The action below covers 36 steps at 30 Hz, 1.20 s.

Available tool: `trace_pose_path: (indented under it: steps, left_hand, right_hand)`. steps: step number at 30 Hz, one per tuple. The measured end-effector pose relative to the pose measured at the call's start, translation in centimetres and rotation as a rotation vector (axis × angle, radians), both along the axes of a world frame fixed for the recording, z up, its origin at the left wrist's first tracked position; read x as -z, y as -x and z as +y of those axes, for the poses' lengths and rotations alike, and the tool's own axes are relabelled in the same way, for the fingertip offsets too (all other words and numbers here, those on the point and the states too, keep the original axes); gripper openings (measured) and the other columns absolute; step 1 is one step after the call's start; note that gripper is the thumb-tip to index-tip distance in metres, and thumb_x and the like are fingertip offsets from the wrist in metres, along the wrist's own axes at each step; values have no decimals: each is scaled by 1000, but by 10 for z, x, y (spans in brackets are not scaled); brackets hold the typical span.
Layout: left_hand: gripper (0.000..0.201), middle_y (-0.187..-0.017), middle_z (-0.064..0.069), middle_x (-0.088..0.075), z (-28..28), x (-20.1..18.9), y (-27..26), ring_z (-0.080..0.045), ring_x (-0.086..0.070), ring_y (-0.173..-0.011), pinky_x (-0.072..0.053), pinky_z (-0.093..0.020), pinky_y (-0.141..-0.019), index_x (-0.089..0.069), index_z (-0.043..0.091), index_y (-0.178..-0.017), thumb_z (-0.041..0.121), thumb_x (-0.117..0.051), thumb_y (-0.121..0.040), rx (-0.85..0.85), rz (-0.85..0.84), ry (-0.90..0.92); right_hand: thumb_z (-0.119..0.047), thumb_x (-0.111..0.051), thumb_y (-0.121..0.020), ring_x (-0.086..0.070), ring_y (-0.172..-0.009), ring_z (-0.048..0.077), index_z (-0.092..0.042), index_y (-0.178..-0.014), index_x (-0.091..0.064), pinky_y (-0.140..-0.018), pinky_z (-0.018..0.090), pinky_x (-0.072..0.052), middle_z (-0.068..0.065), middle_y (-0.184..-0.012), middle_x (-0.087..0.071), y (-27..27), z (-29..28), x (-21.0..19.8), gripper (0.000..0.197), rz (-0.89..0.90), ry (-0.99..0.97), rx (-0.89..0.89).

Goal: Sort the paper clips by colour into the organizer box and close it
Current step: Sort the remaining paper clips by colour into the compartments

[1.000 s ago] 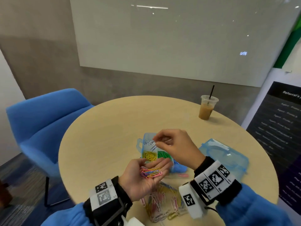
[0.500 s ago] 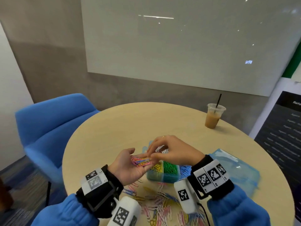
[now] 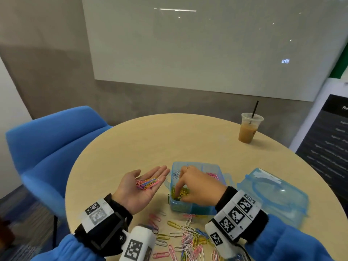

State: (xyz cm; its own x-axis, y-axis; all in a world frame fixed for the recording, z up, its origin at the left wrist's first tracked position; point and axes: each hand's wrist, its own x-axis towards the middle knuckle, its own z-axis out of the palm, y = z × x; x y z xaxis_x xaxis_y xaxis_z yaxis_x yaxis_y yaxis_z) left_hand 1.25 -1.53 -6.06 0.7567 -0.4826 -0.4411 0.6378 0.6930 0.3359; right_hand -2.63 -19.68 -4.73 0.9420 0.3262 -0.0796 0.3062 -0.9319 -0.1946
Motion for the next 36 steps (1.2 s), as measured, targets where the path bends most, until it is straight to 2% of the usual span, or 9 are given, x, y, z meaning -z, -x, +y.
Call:
trace_pose_path:
  steps: [5, 10, 17, 20, 23, 25, 29, 33, 36]
  left_hand:
    - [51, -123, -32, -59, -2, 1, 2, -43, -54, -119, -39, -44, -107, -49, -16, -127, 23, -26, -104, 49, 3, 14]
    - [51, -122, -32, -60, -3, -1, 4, -45, -55, -115, -41, -47, -102, -50, -16, -126, 23, -26, -104, 70, 8, 29]
    - [48, -122, -30, -62, -5, -4, 8, -42, -55, -119, -40, -44, -107, -51, -15, -126, 20, -28, -103, 84, 5, 32]
    - [47, -122, -30, -61, -5, -6, 11, -42, -55, -119, -40, -44, -107, -52, -14, -126, 20, -28, -103, 89, -8, 28]
    - [47, -124, -29, -61, -4, -8, 12, -42, -55, -118, -42, -46, -103, -52, -14, -126, 20, -28, -103, 97, -21, 26]
    - [47, -124, -29, -61, -4, -8, 12, -42, -56, -117, -42, -46, -101, -51, -14, -127, 20, -28, -104, 94, -24, 20]
    - [47, -123, -29, -61, -5, -7, 13, -42, -55, -118, -42, -45, -103, -51, -15, -126, 20, -28, -103, 99, -27, 8]
    - [50, -124, -31, -59, -7, -6, 17, -44, -55, -118, -39, -44, -109, -49, -16, -127, 23, -30, -103, 116, -32, 21]
    - [52, -126, -31, -58, -10, -4, 20, -44, -54, -120, -41, -43, -105, -49, -16, -127, 26, -31, -103, 114, -27, 32]
  right_hand:
    - [-19, -68, -87, -50, -100, 18, -22, -89, -76, -76, 30, -43, -7, -93, -42, -8, 8, 5, 9, -34, 58, -29]
    - [-23, -71, -85, -53, -86, 13, -19, -83, -75, -64, 23, -37, -8, -92, -49, -8, 5, 3, 5, -30, -25, 25]
    - [-19, -69, -87, -47, -91, 15, -21, -94, -76, -75, 28, -40, -8, -90, -41, -7, 5, 4, 10, 53, 6, -26]
    - [-21, -71, -86, -54, -92, 16, -20, -89, -77, -73, 28, -42, -7, -93, -48, -7, 5, 4, 7, 30, -18, -9]
    - [-23, -76, -82, -56, -69, 1, -18, -86, -78, -60, 13, -37, -20, -67, -58, -6, -3, -1, 7, 27, -122, 39]
    - [-22, -77, -81, -55, -59, -4, -16, -86, -79, -54, 10, -38, -25, -56, -60, -4, -9, -7, 8, 10, -223, 88]
    - [-21, -78, -81, -65, -69, 0, -17, -88, -79, -65, 16, -51, -8, -77, -73, 6, -25, -22, 8, -34, -360, 172]
    - [-22, -75, -83, -60, -66, -1, -24, -84, -76, -61, 11, -42, -13, -74, -69, 23, -52, -34, 3, -167, -273, 317]
    - [-30, -72, -85, -58, -69, 2, -30, -82, -72, -62, 15, -38, -14, -75, -65, 37, -65, -32, 2, -188, -89, 439]
